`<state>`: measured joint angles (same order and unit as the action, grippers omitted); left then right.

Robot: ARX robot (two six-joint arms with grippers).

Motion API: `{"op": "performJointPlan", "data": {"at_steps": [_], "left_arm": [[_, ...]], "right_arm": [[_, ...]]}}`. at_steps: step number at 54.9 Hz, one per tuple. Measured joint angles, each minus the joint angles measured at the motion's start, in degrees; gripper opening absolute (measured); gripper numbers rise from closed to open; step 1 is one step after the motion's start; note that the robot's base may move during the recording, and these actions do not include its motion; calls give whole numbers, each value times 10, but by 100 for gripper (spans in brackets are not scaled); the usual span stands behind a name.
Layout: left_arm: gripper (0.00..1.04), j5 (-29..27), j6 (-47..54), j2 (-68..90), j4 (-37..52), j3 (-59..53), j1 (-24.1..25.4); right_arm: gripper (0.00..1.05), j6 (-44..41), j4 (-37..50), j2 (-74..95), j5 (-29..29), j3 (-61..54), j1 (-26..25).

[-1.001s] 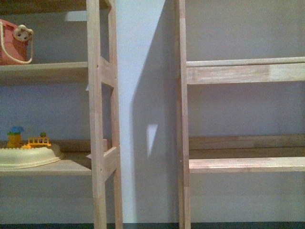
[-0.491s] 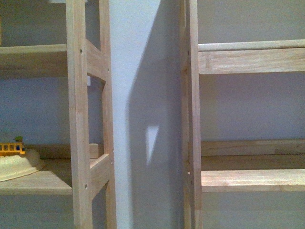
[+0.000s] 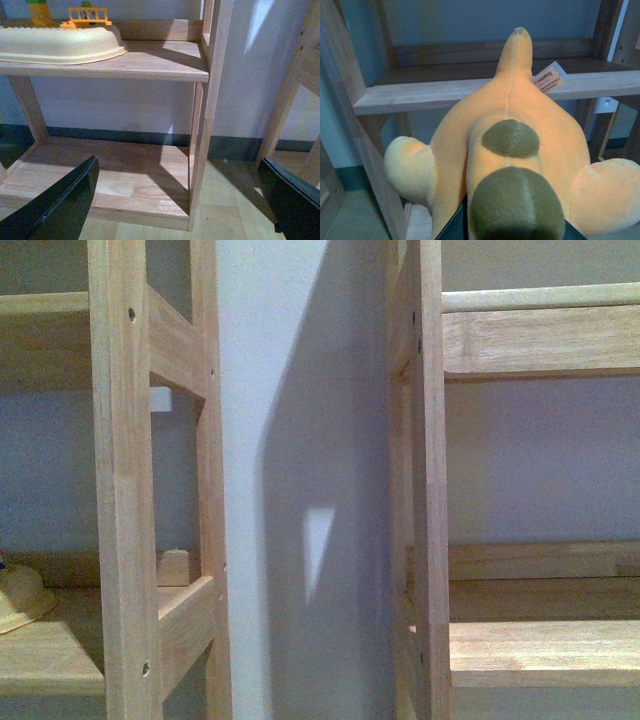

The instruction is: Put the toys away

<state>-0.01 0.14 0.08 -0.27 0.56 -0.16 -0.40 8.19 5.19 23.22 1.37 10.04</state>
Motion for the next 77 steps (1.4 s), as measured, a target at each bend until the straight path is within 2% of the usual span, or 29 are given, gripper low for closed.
{"op": "performJointPlan", "data": {"at_steps": [9,22,34,45,52,65,77], "left_arm": [[99,0,0,0,0,0,0],[99,0,0,0,0,0,0],[99,0,0,0,0,0,0],[99,0,0,0,0,0,0],[99,0,0,0,0,0,0],[99,0,0,0,0,0,0],[99,0,0,0,0,0,0]], "right_arm": [[10,-51,14,49,28,63,29],[10,-102,28,118,15,192,23],[10,-119,28,179,-67,303,-47],[10,-91,25,238,-206,402,-181],[10,-71,43,292,-253,457,-229],[10,-60,82,386,-310,538,-252],[10,-48,99,462,-335,615,-239]]}}
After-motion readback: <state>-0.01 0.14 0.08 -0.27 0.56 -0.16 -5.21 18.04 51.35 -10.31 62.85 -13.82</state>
